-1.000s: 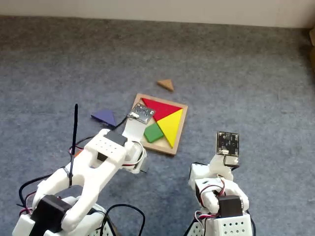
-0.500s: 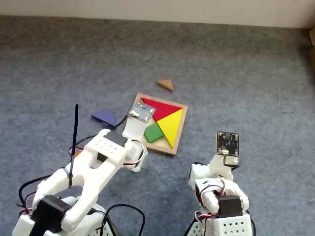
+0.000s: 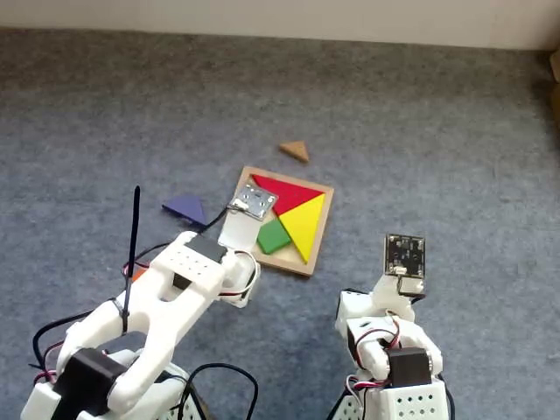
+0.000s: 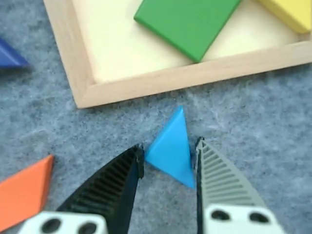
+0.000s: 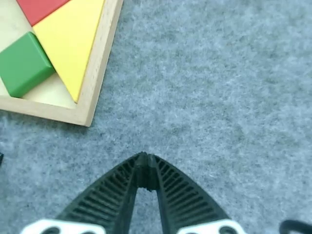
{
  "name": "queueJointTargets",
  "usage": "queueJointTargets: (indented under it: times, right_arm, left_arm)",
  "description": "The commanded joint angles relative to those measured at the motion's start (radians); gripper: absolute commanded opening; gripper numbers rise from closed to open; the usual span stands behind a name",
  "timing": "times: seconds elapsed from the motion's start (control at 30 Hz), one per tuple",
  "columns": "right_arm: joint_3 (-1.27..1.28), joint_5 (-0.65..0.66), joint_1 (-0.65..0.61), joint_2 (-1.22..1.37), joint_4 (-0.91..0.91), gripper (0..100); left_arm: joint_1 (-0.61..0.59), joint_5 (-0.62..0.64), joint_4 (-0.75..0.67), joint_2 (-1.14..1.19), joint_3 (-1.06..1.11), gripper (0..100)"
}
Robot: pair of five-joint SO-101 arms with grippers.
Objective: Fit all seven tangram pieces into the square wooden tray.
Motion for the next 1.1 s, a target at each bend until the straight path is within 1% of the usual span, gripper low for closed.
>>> queueJointTargets:
  times: [0.0,0.1,0.17,0.27,0.47,0.5,0.63,0.93,1.07]
  right_arm:
    - [0.119,0.008,0.018,-0.016,-0.021,0.5]
    - [0.119,0.008,0.018,-0.016,-0.021,0.5]
    - [0.119,0.008,0.018,-0.016,-0.021,0.5]
    - [0.119,0.008,0.018,-0.016,-0.021,0.5]
    - [0.119,0.008,0.018,-0.016,-0.021,0.5]
    - [0.119,0.008,0.018,-0.016,-0.021,0.5]
    - [0.119,0.008,0.018,-0.016,-0.021,0.5]
    - [0.119,0.008,0.018,-0.016,-0.021,0.5]
    - [0.119,0.008,0.018,-0.016,-0.021,0.5]
  left_arm:
    - [0.013,0.005,-0.006,-0.027,-0.001,15]
    - [0.016,-0.006,-0.006,-0.033,-0.001,8]
    - [0.03,-0.058,0.0,-0.038,-0.001,5]
    - [0.044,-0.11,0.057,-0.039,-0.027,4]
    - [0.038,-0.114,0.163,-0.039,-0.105,5]
    - [0.041,-0.132,0.172,-0.039,-0.114,5]
    - [0.041,-0.298,0.19,-0.039,-0.14,5]
    - [0.038,-0.503,0.193,-0.03,-0.262,5]
    - [0.039,-0.634,0.193,-0.027,-0.338,5]
